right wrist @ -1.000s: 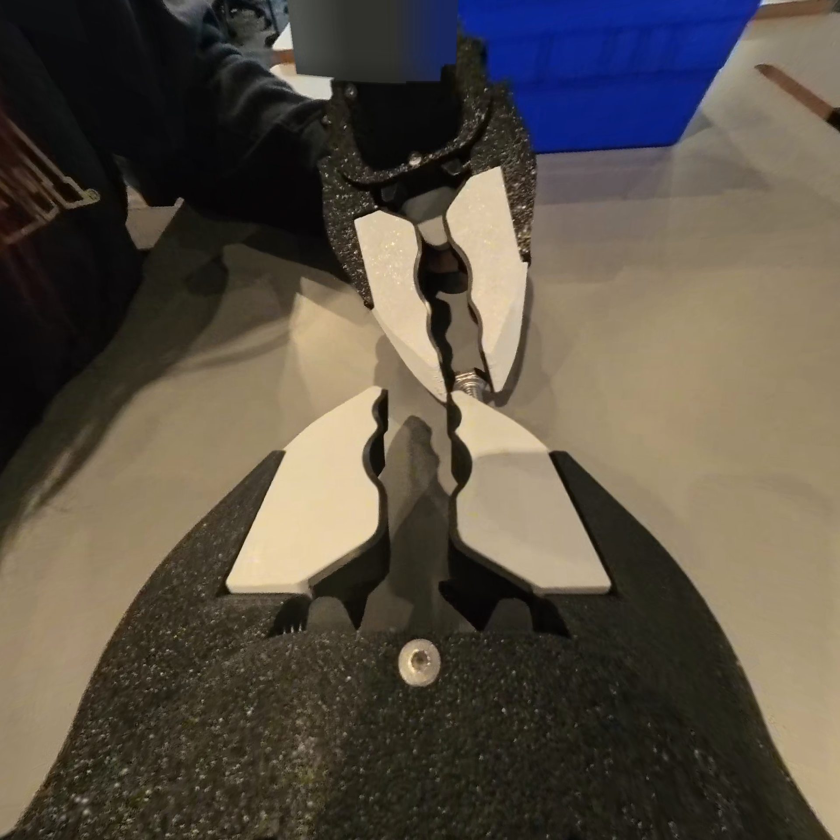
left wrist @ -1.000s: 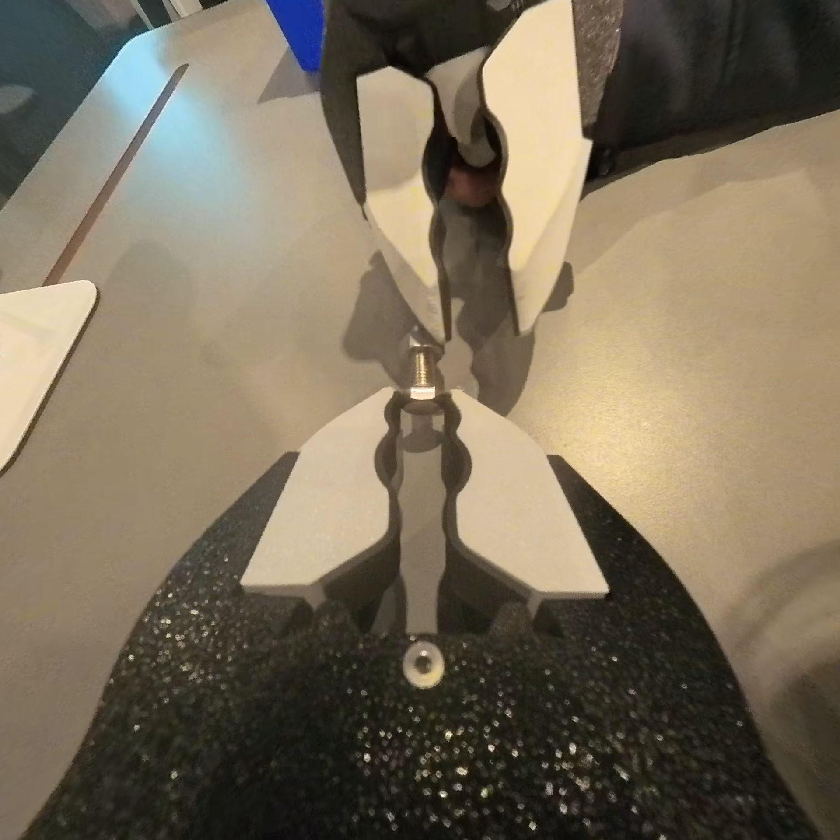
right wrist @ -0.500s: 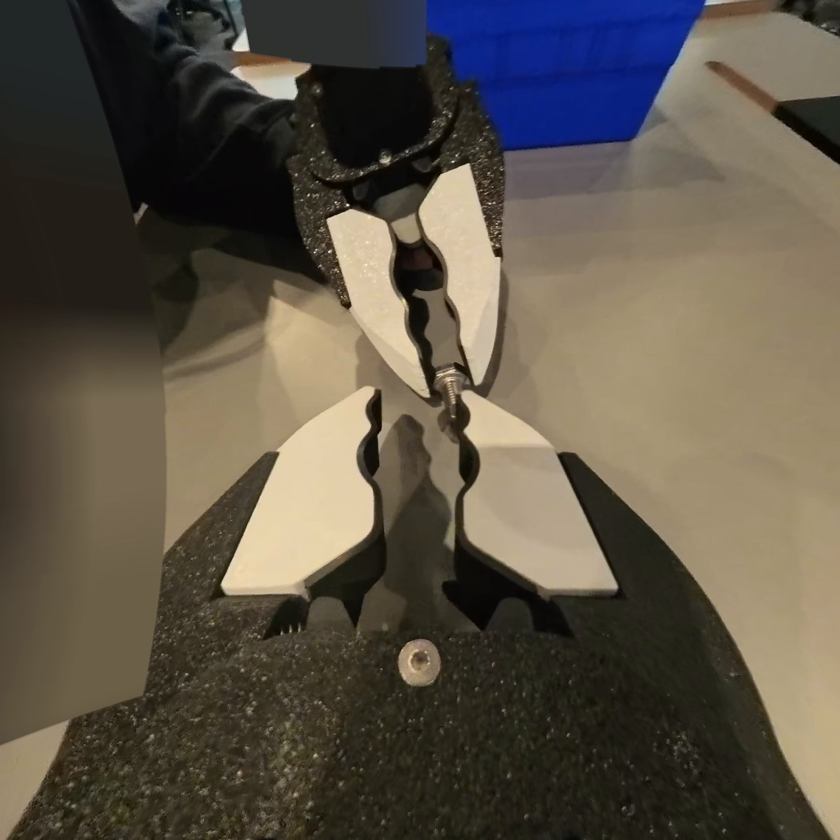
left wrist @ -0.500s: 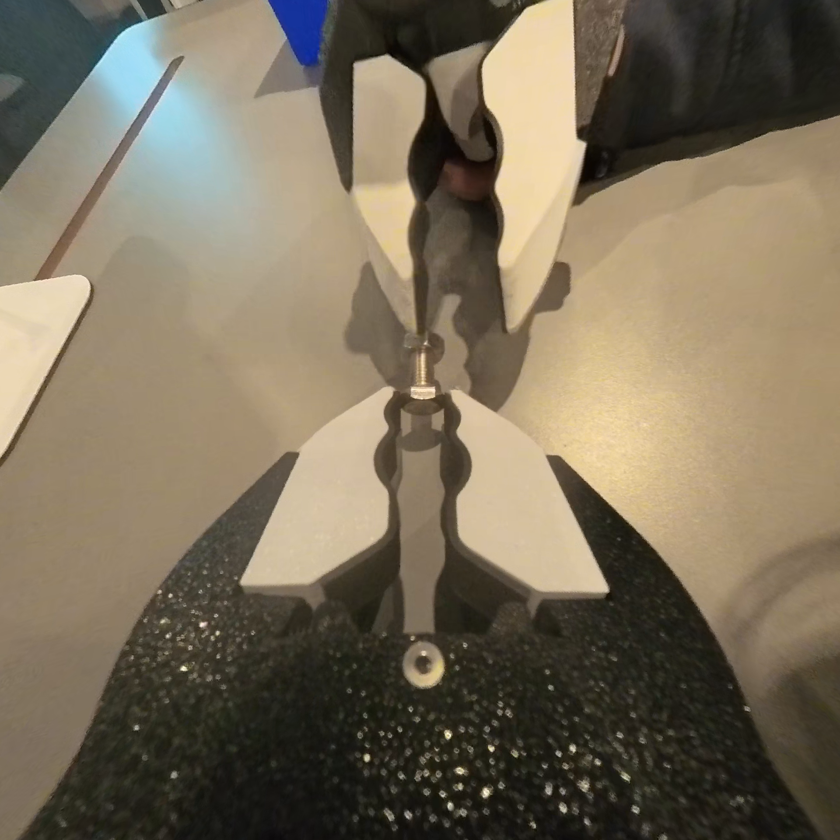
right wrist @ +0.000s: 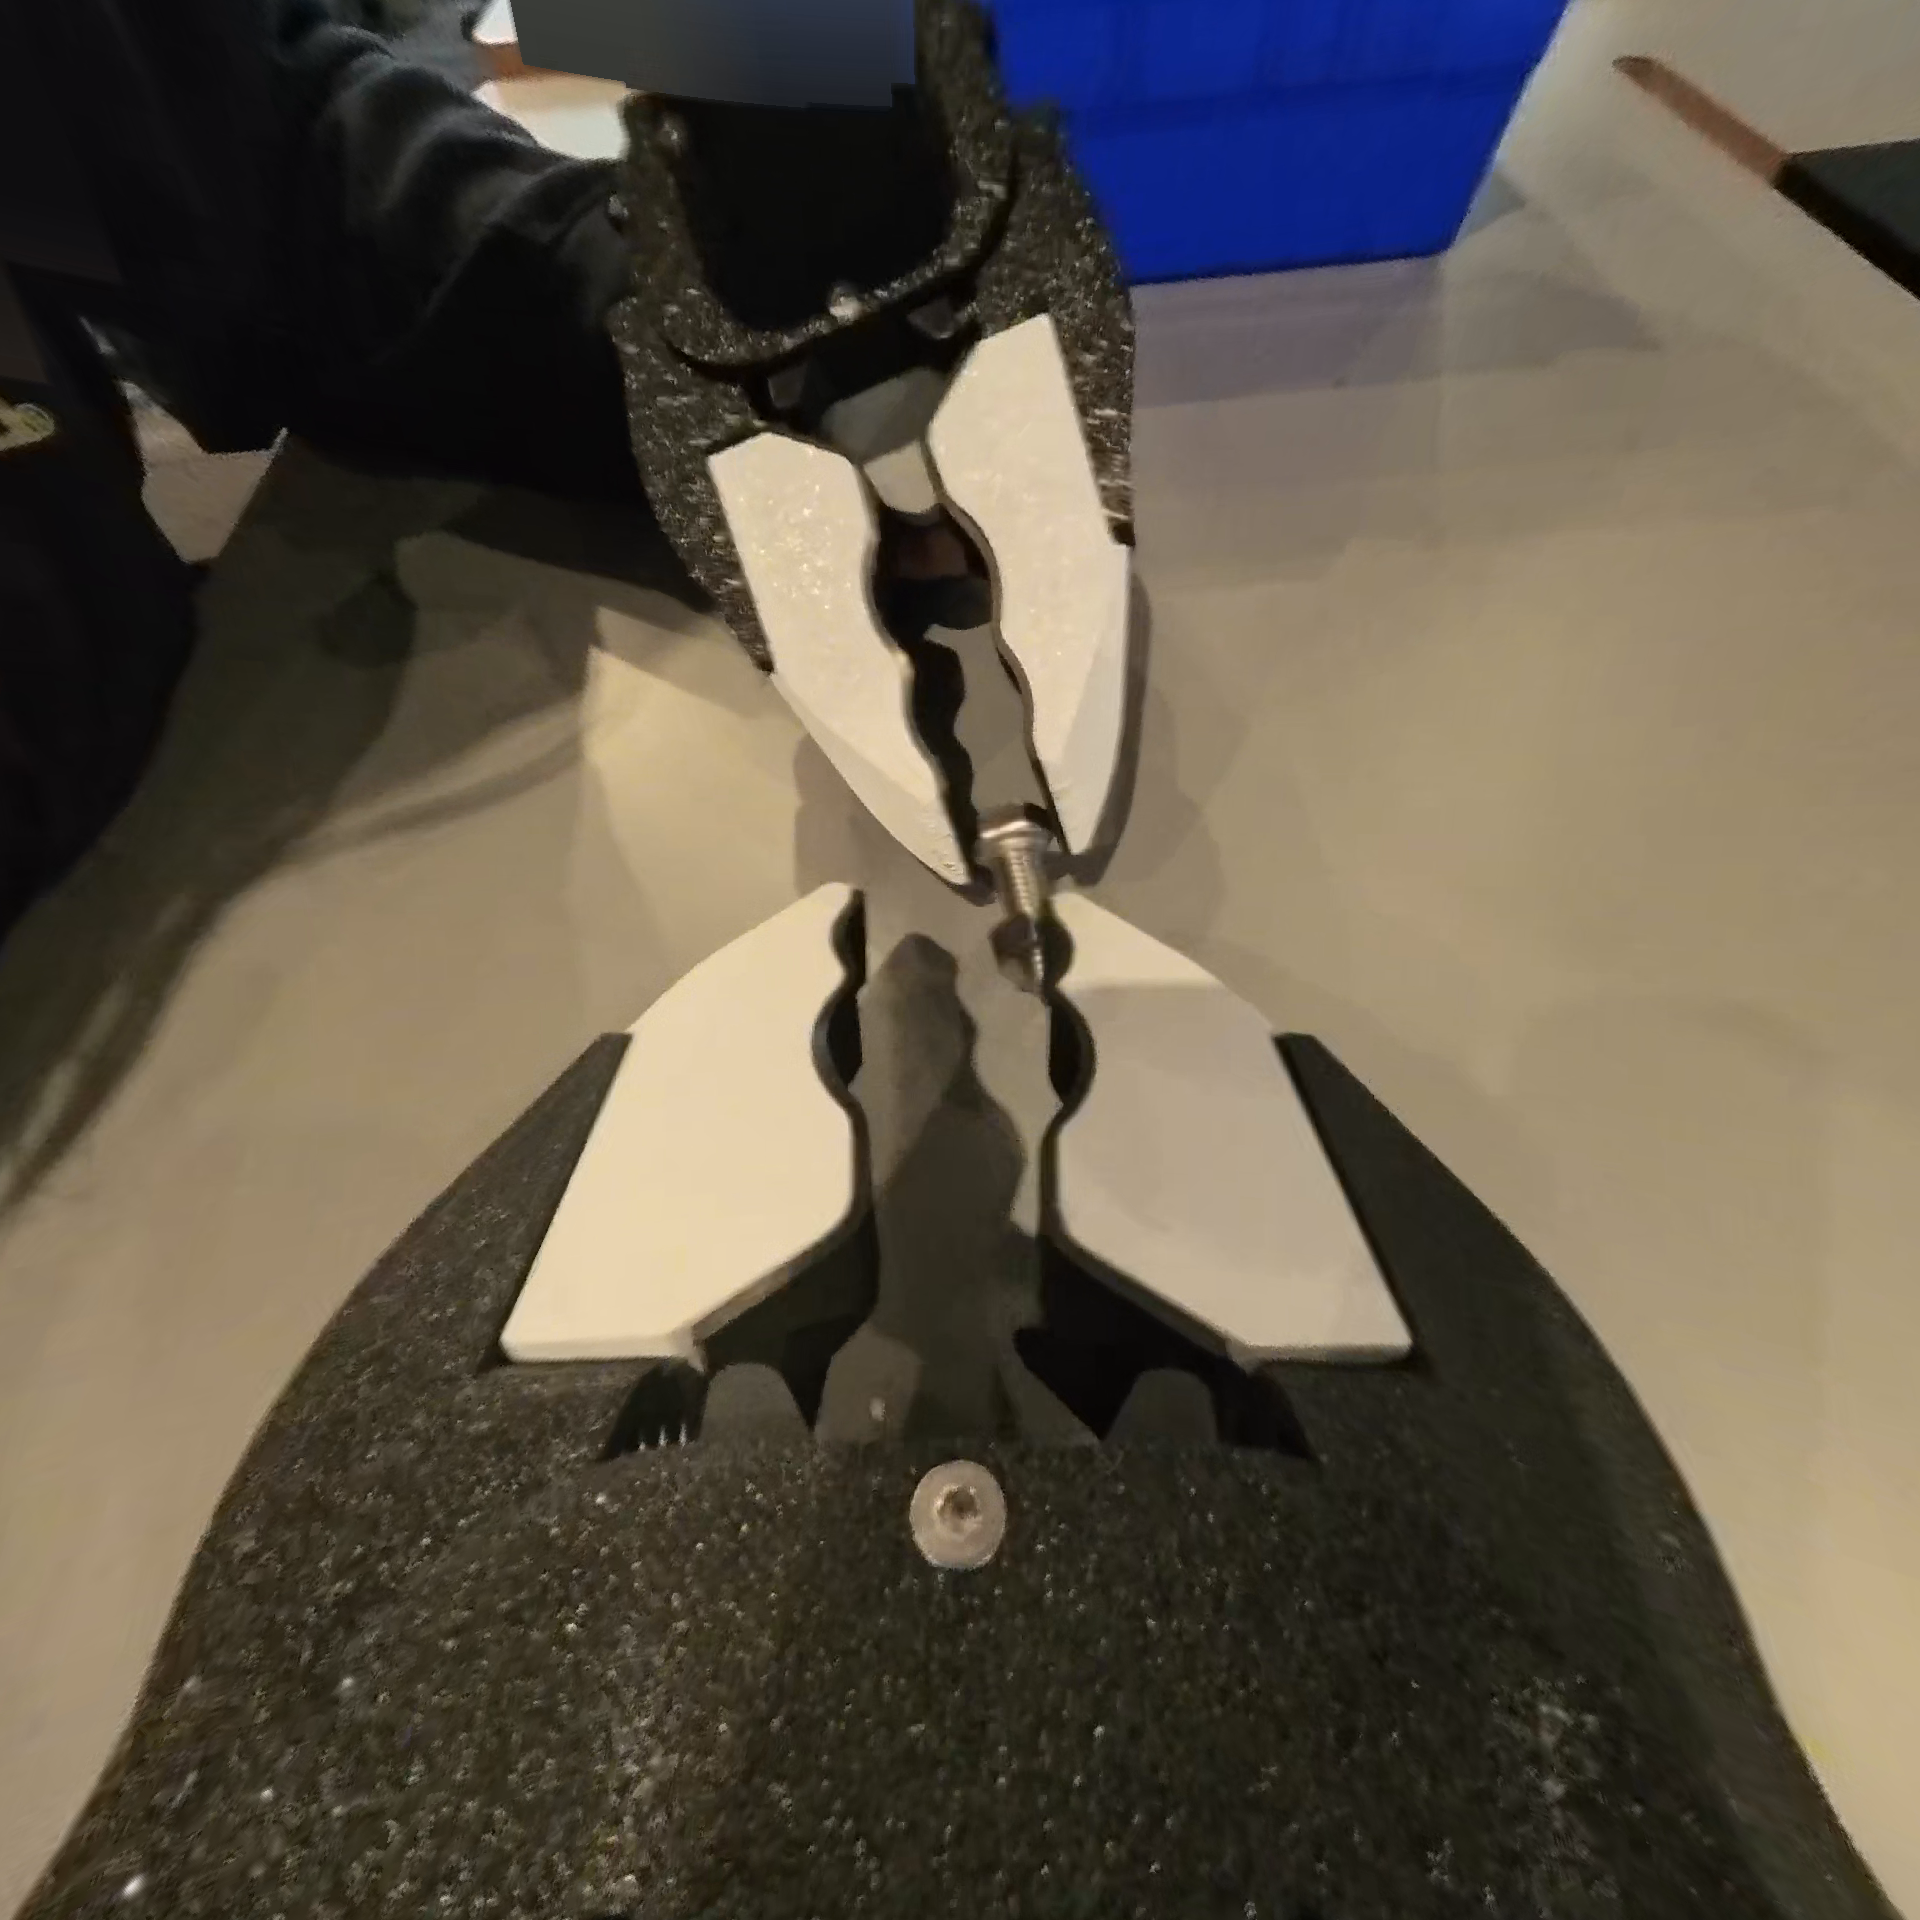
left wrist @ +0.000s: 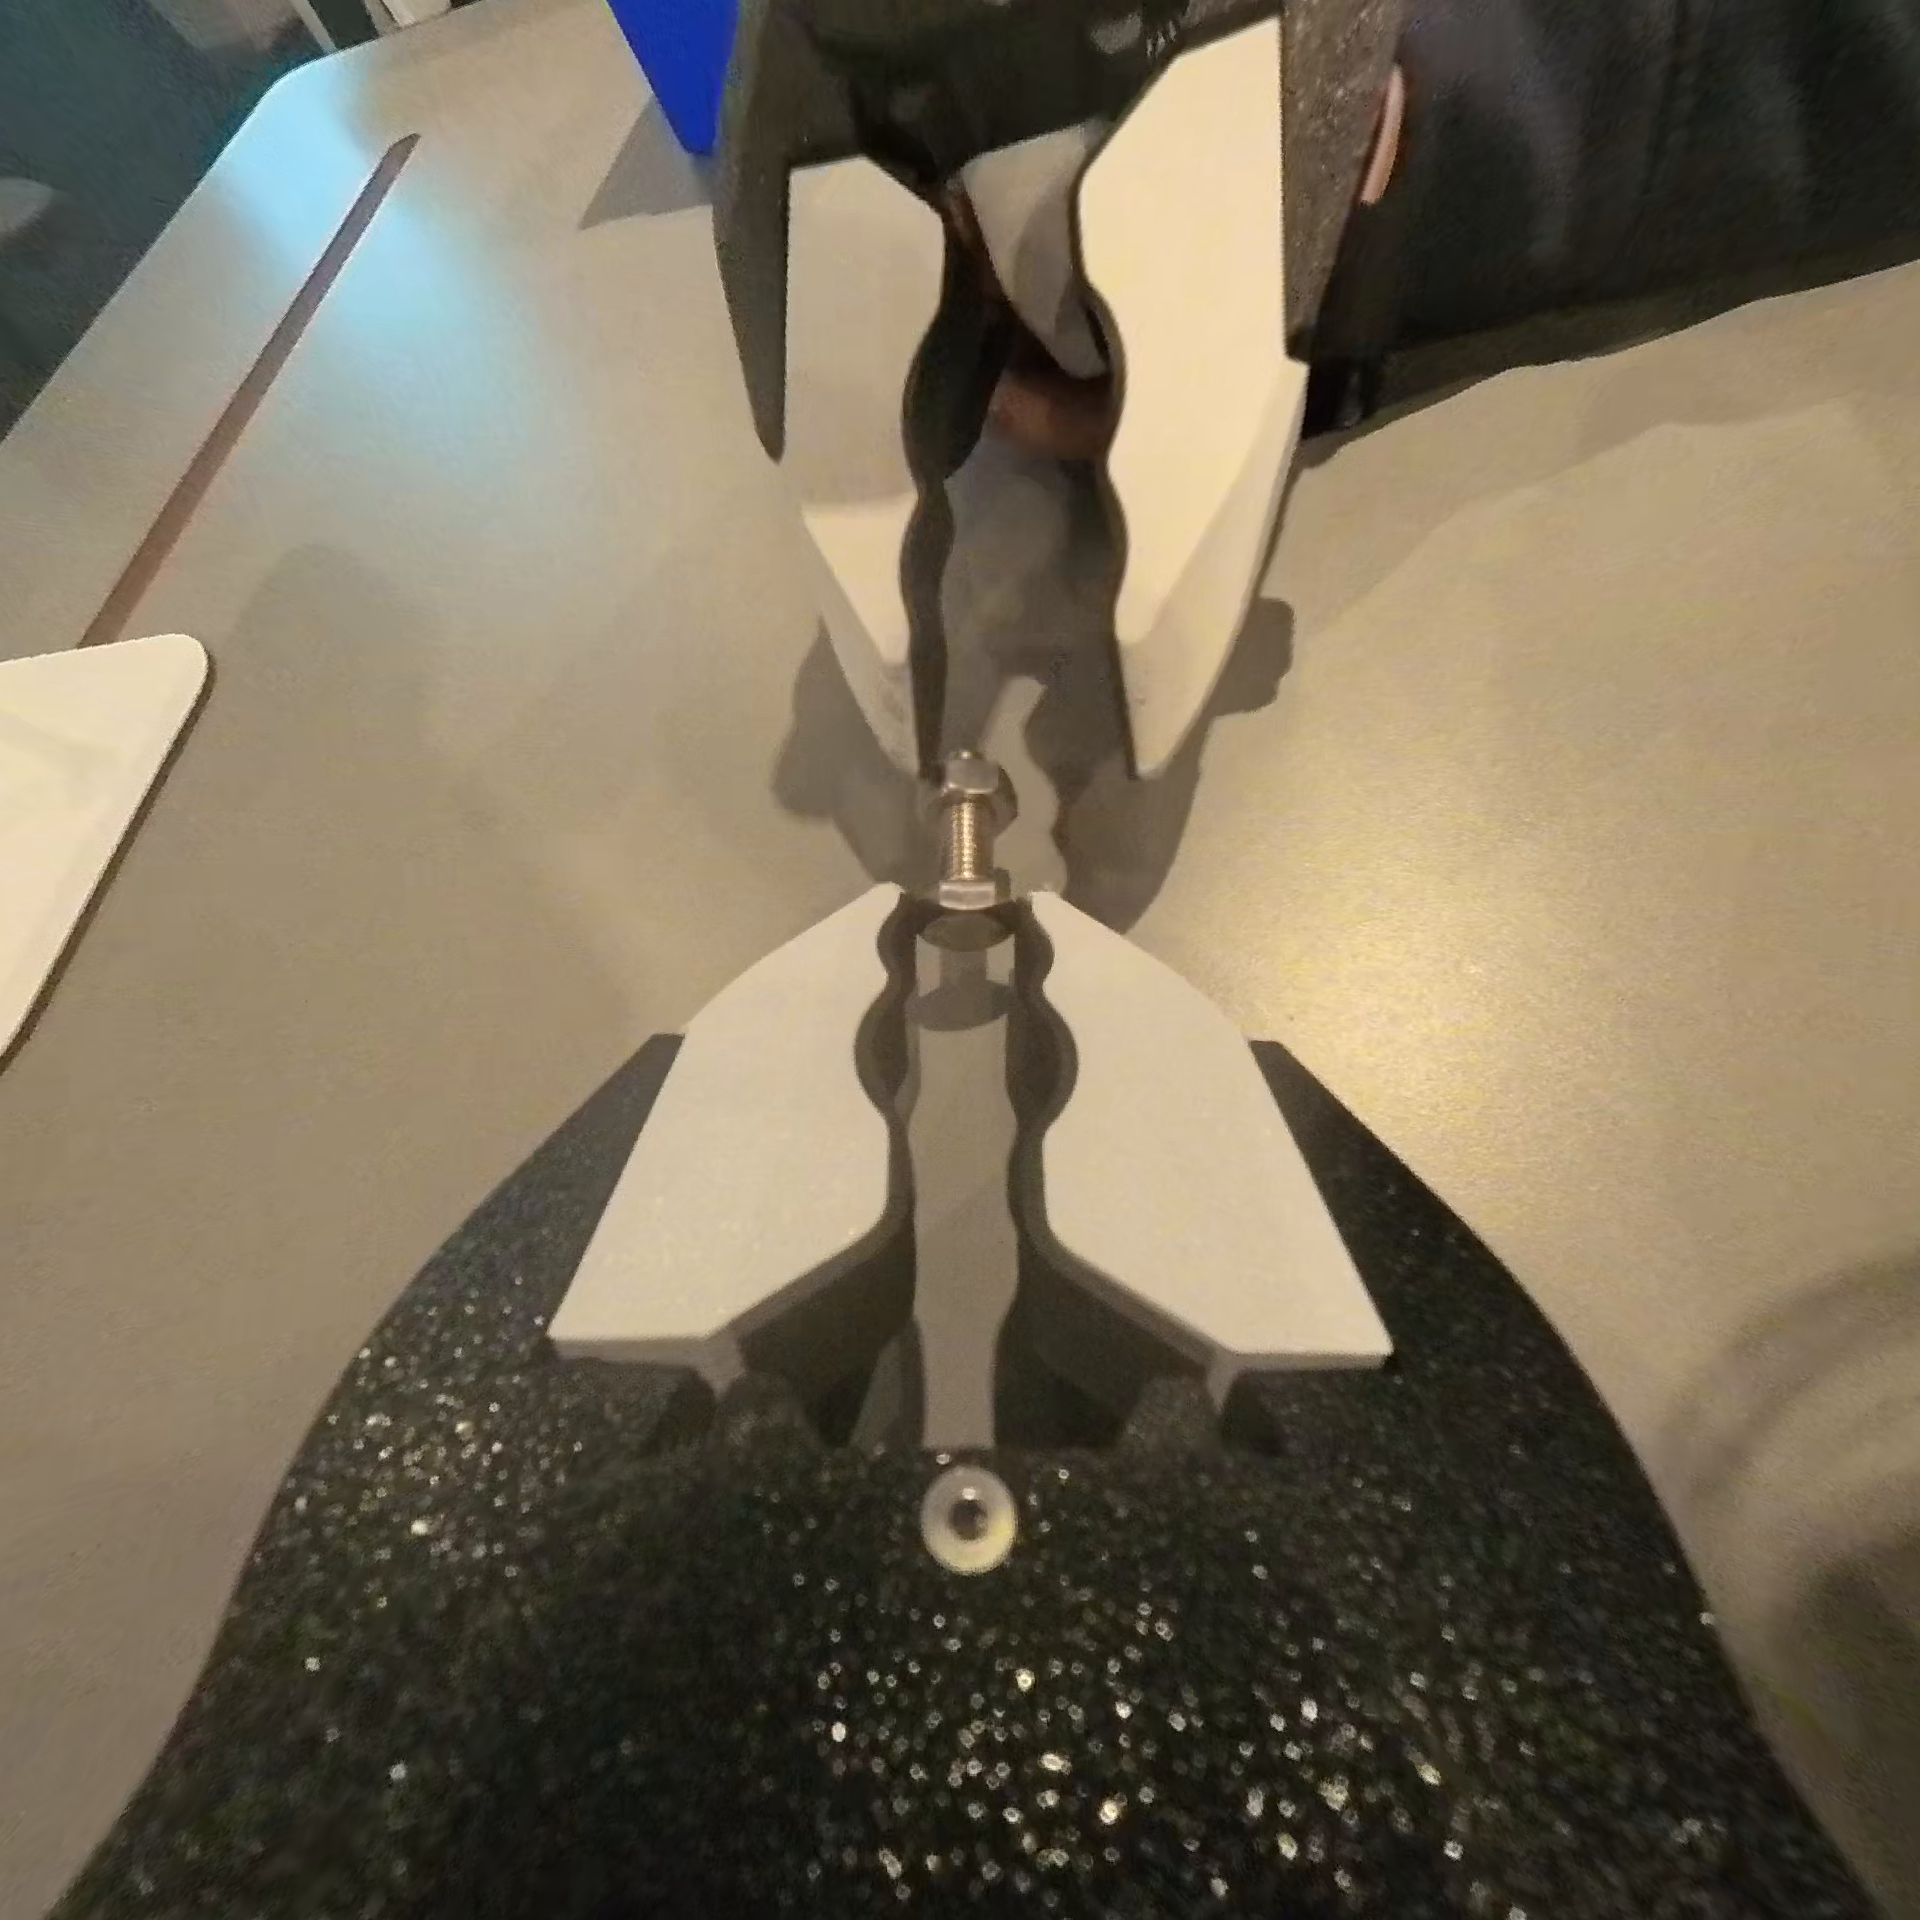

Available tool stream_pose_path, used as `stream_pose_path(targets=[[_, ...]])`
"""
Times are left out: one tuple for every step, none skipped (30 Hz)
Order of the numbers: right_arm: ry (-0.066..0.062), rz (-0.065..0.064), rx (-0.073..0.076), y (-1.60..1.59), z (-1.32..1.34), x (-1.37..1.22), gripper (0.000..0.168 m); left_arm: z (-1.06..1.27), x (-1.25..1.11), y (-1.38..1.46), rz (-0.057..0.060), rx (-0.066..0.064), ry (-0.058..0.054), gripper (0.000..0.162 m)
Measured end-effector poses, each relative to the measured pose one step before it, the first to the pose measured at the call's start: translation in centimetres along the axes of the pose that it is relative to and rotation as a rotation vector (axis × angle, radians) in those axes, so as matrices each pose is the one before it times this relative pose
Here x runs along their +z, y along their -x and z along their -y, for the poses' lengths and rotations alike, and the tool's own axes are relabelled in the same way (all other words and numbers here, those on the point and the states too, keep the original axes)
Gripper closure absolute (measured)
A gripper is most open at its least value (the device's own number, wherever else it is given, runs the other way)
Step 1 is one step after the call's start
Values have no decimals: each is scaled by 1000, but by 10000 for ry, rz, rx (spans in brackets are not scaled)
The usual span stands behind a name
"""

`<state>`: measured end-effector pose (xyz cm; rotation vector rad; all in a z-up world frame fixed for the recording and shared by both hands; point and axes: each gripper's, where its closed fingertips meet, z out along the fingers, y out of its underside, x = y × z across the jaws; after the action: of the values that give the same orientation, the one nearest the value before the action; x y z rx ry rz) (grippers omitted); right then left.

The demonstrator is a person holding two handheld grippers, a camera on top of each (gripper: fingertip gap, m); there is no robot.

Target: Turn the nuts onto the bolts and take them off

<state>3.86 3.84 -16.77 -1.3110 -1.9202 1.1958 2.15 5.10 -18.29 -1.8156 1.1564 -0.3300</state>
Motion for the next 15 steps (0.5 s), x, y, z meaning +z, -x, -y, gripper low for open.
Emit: stream_pose_path(targets=[[-58, 625, -195, 935, 17, -171, 158, 9, -7, -6, 10, 16, -5, 145], [-7, 111, 8, 213, -42, -84, 159, 14, -2, 11, 4, 4, -5, 145], [-58, -78, 25, -107, 56, -65, 156, -1, 4, 2, -1, -6, 2, 145], [-70, -188, 72, -285, 75, -62, 152, -9, 2, 5, -7, -11, 4, 145], [-43, -251, 86, -399, 52, -21, 146, -1, 4, -5, -6, -7, 2, 145], [-12, -211, 33, -348, 31, 22, 141, 0, 0, -4, -4, 2, 0, 145], [17, -155, -22, -231, -3, 43, 138, 1, 0, 1, -1, 3, 0, 145], [65, -86, -44, -97, -59, 73, 137, 1, 5, 6, -1, -1, 0, 145], [119, -1, -33, 25, -133, 111, 136, 0, 0, -1, -1, 2, 0, 145], [91, 41, -49, 88, -100, 81, 135, 4, 1, -16, -4, 4, 0, 145], [-9, 230, -107, 382, -7, -35, 141, -7, -2, 3, -6, -4, 2, 145], [5, 530, -88, 781, -75, -129, 159, 1, 5, 4, -1, -4, 0, 145], [0, 79, 60, 114, -41, -60, 159, 2, -4, -12, -6, 7, -2, 145], [-92, -128, 52, -204, 106, -77, 156, -2, -1, 1, 1, 0, 1, 145], [-97, -200, 66, -314, 106, -70, 151, 1, 5, 3, -3, -3, 0, 145]])
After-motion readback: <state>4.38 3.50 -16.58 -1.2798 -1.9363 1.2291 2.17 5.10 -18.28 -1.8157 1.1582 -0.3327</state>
